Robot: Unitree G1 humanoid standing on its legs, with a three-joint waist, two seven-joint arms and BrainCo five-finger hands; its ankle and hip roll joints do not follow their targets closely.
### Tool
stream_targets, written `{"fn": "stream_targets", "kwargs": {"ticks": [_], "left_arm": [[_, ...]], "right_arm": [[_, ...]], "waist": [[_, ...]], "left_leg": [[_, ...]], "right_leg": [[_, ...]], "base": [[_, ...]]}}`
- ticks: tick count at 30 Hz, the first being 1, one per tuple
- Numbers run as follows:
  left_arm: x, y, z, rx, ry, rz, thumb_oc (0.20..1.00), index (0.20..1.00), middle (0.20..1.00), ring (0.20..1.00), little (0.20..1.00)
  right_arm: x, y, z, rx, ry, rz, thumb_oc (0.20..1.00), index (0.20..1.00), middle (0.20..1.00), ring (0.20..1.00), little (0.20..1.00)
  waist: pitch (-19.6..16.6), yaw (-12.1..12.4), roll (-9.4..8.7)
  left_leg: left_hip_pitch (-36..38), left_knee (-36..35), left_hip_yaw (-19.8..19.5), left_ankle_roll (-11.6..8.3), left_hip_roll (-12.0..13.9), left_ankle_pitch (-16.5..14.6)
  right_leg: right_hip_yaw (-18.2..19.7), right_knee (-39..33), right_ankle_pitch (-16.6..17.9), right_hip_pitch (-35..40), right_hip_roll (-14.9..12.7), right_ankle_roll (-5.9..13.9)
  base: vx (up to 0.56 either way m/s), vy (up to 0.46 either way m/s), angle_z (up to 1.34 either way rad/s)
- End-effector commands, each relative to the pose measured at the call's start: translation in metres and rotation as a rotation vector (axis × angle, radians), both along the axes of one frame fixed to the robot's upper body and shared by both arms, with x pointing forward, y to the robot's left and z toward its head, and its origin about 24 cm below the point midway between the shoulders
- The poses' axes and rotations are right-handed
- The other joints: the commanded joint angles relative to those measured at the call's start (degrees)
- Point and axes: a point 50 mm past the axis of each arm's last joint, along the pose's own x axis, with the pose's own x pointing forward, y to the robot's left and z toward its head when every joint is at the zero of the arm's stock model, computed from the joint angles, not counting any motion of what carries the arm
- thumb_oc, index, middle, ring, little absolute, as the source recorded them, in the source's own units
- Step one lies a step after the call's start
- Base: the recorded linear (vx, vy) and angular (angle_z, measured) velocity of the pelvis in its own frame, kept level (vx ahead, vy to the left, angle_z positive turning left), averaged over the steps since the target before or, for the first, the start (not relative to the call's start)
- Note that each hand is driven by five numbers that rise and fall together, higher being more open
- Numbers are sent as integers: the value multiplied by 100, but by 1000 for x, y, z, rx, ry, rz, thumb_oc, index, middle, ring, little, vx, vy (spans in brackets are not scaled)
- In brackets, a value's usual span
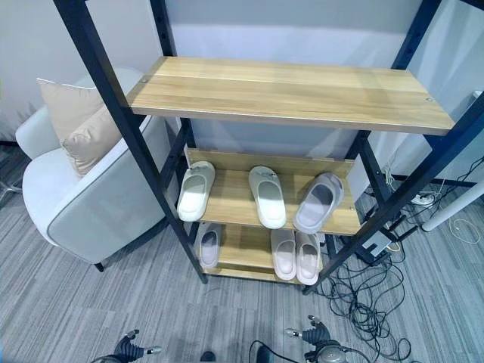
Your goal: Arrange the slippers neatly on the shoe rack.
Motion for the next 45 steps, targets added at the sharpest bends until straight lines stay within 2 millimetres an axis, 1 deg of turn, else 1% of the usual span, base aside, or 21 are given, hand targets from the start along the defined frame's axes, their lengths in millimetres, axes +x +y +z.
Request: {"fn": "stream_targets", "kwargs": {"ticks": [1,8,10,12,13,14,15,16,17,21,23,24,25,26,27,30,31,34,37,38,45], "left_arm": [[17,2,3,42,-16,-48,1000,1000,1000,1000,1000],[31,-9,5,18,-54,-130,1000,1000,1000,1000,1000],[40,-13,7,13,-85,-169,1000,1000,1000,1000,1000],[42,-15,7,10,-89,-183,1000,1000,1000,1000,1000],[46,-21,8,-10,-98,-217,1000,1000,1000,1000,1000],[45,-23,7,-16,-99,-224,1000,1000,1000,1000,1000],[45,-25,7,-12,-97,-246,1000,1000,1000,1000,1000],[41,-24,6,-12,-92,-244,1000,1000,1000,1000,1000],[40,-24,6,-14,-92,-243,1000,1000,1000,1000,1000],[30,-16,5,-3,-81,-212,1000,1000,1000,1000,1000],[28,-16,5,-2,-74,-213,1000,1000,1000,1000,1000],[27,-16,5,-4,-74,-209,1000,1000,1000,1000,1000],[28,-17,4,-6,-76,-209,1000,1000,1000,1000,1000],[29,-18,5,-6,-85,-214,1000,1000,1000,1000,1000],[29,-19,5,-6,-86,-215,1000,1000,1000,1000,1000],[32,-24,6,-8,-110,-235,1000,1000,1000,1000,1000],[32,-25,6,-7,-115,-246,1000,1000,1000,1000,1000],[34,-26,7,-2,-122,-272,1000,1000,1000,1000,1000],[37,-27,8,-1,-133,-283,1000,1000,1000,1000,1000],[39,-27,9,6,-144,-295,1000,1000,1000,1000,1000],[50,-33,12,-5,-190,-300,1000,1000,1000,1000,1000]], "right_arm": [[23,-1,10,-11,-95,33,1000,1000,1000,1000,1000],[62,45,25,88,-204,311,1000,1000,1000,1000,1000],[84,67,43,132,-309,437,1000,1000,1000,1000,1000],[97,79,51,140,-350,491,1000,1000,1000,1000,1000],[83,85,43,205,-305,509,1000,1000,1000,1000,1000],[83,87,43,211,-306,522,1000,1000,1000,1000,1000],[90,99,51,257,-345,571,1000,1000,1000,1000,1000],[104,115,76,305,-466,674,1000,1000,1000,1000,1000],[106,118,83,320,-493,706,1000,1000,1000,1000,1000],[123,135,161,258,-803,1083,1000,1000,1000,1000,1000],[129,134,183,208,-904,1131,1000,1000,1000,1000,1000],[136,130,205,120,-1015,1163,1000,1000,1000,1000,1000],[138,128,212,91,-1049,1165,1000,1000,1000,1000,1000],[145,120,234,-45,-1173,1152,1000,1000,1000,1000,1000],[148,114,239,-107,-1205,1127,1000,1000,1000,1000,1000],[177,82,260,-418,-1303,933,1000,1000,1000,1000,1000],[187,64,267,-526,-1320,846,1000,1000,1000,1000,1000],[208,35,280,-689,-1302,711,1000,1000,1000,1000,1000],[220,17,288,-766,-1277,629,1000,1000,1000,1000,1000],[226,4,297,-807,-1282,553,1000,1000,1000,1000,1000],[239,-25,308,-843,-1226,407,1000,1000,1000,1000,1000]], "waist": [[186,56,-158],[262,190,-115],[290,275,-109],[291,305,-113],[294,305,-93],[298,311,-84],[300,350,-84],[313,384,-110],[318,394,-118],[312,417,-237],[298,414,-252],[287,411,-269],[283,410,-269],[273,402,-277],[274,401,-273],[315,453,-278],[345,481,-272],[423,547,-262],[488,595,-240],[545,630,-205],[628,699,-130]], "left_leg": [[-118,31,-223,-138,61,-191],[-210,31,-359,-180,47,-135],[-235,31,-410,-195,43,-118],[-239,31,-440,-198,43,-120],[-228,31,-437,-197,41,-126],[-225,31,-449,-196,40,-127],[-222,31,-469,-197,35,-133],[-232,31,-477,-204,43,-139],[-231,31,-476,-207,49,-142],[-266,31,-441,-218,91,-153],[-282,31,-442,-214,99,-154],[-298,31,-446,-208,102,-155],[-306,31,-449,-207,106,-155],[-339,31,-452,-205,104,-157],[-350,31,-454,-201,102,-154],[-452,31,-492,-179,85,-136],[-505,31,-508,-175,68,-122],[-664,31,-564,-182,30,-71],[-779,31,-602,-187,7,-37],[-855,31,-650,-189,-15,-12],[-1097,31,-756,-216,-95,85]], "right_leg": [[52,261,-467,266,-137,376],[-108,114,-465,295,-127,376],[-176,88,-489,322,-123,375],[-208,74,-504,344,-123,375],[-237,68,-517,371,-126,377],[-243,67,-521,381,-127,378],[-262,65,-532,398,-127,378],[-270,64,-539,388,-125,381],[-271,65,-541,383,-121,383],[-242,72,-532,329,-105,411],[-228,75,-522,301,-104,419],[-233,80,-519,280,-106,425],[-239,83,-522,268,-105,428],[-248,88,-519,248,-109,436],[-249,92,-517,240,-111,438],[-253,97,-493,153,-116,443],[-269,98,-481,114,-121,452],[-307,104,-456,-11,-138,464],[-348,133,-459,-98,-152,467],[-387,163,-465,-156,-168,466],[-489,170,-437,-323,-218,494]], "base": [[0,0,0],[6,-34,10],[-4,-14,11],[15,8,12],[22,31,25],[22,45,21],[3,37,11],[2,31,-5],[0,0,0],[9,7,0],[16,23,-6],[16,22,-5],[26,27,-4],[0,0,0],[0,0,0],[0,0,0],[0,0,0],[-7,1,-1],[-4,0,4],[-3,6,8],[9,9,11]]}}
